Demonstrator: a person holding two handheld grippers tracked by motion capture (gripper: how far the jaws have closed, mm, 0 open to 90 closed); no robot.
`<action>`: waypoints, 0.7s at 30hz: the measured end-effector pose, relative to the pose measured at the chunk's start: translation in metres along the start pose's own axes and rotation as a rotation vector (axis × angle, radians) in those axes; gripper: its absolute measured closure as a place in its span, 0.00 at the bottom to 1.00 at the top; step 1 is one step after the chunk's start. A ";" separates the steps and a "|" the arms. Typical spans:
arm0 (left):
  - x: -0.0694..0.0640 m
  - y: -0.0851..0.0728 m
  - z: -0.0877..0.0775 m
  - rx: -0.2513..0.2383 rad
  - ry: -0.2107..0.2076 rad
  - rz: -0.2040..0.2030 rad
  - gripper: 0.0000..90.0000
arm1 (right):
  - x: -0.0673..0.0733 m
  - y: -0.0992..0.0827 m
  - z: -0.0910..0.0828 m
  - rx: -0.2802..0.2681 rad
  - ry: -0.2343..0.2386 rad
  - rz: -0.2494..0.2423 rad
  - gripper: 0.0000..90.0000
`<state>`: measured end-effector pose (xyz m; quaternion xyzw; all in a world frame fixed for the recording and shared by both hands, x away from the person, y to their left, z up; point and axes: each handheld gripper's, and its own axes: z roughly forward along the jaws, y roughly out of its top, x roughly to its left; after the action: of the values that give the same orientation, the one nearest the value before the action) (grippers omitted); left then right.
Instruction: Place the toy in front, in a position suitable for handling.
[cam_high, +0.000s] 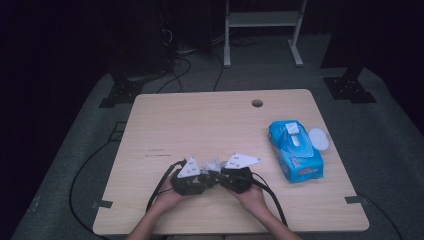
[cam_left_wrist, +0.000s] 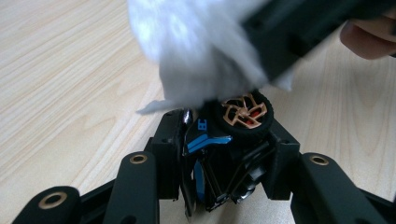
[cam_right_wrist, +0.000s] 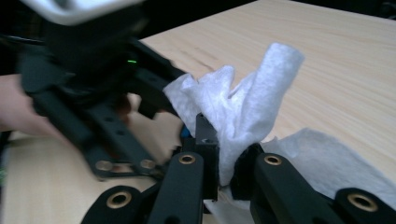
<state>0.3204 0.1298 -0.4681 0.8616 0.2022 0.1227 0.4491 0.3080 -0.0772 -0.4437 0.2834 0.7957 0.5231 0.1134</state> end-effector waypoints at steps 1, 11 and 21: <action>0.000 0.000 0.000 -0.003 0.002 0.002 0.63 | -0.002 -0.001 -0.001 -0.002 -0.017 0.004 0.94; 0.000 0.000 0.000 0.001 0.004 0.008 0.64 | 0.011 0.000 0.010 -0.011 0.046 0.013 0.94; 0.000 0.000 0.001 0.001 0.002 0.009 0.64 | -0.004 -0.004 -0.003 -0.019 -0.029 0.052 0.95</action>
<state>0.3204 0.1294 -0.4688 0.8626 0.1991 0.1255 0.4478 0.3086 -0.0828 -0.4461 0.3105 0.7815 0.5291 0.1139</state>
